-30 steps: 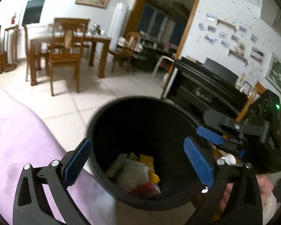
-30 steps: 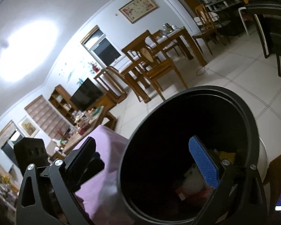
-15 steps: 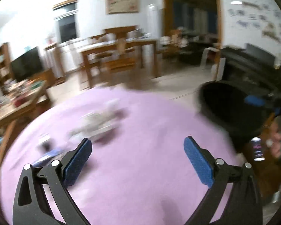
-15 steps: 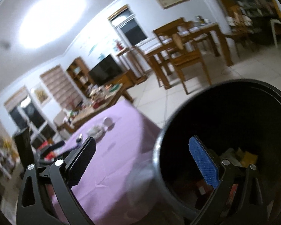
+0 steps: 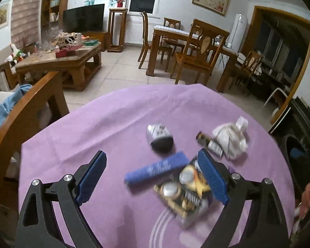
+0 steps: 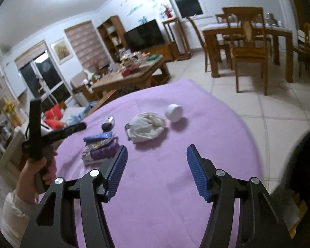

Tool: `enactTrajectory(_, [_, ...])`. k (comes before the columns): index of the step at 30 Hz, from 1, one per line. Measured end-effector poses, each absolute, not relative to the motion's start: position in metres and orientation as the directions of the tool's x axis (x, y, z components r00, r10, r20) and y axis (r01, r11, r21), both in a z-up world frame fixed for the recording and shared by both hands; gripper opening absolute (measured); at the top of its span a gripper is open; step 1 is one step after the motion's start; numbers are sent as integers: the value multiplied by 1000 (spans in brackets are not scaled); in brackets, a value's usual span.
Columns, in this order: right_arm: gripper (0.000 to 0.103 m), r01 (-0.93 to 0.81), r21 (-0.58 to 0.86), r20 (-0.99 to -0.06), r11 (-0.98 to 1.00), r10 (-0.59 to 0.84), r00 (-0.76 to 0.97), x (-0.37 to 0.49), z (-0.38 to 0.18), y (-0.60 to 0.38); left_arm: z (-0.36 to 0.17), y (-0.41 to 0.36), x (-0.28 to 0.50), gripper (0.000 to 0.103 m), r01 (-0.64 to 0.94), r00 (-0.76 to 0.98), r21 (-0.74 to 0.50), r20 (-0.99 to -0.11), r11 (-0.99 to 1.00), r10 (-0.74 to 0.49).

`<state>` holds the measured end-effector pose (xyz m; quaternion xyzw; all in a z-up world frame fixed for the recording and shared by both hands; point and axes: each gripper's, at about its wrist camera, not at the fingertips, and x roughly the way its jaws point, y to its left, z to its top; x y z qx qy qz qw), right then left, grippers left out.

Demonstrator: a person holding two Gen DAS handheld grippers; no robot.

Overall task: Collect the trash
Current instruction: 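Move the left tool toward the blue tube while the right tool approaches the white cup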

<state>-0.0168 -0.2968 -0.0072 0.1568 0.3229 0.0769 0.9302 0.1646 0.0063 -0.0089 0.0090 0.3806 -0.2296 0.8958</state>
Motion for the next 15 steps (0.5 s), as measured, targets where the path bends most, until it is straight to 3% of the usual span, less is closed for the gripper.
enactTrajectory(3, [59, -26, 311, -613, 950, 221, 758, 22, -14, -284, -20, -9, 190, 88, 394, 567, -173, -728, 903, -386])
enactTrajectory(6, [37, 11, 266, -656, 964, 173, 735, 54, -22, -281, -32, -19, 201, 78, 375, 530, -165, -770, 912, -356])
enactTrajectory(11, [37, 88, 235, -697, 968, 104, 710, 107, -36, -290, -42, -19, 204, 50, 355, 540, -153, -772, 922, -335])
enactTrajectory(15, [37, 111, 265, -711, 958, 116, 694, 138, -44, -297, -43, -16, 202, 45, 364, 555, -136, -763, 922, -331])
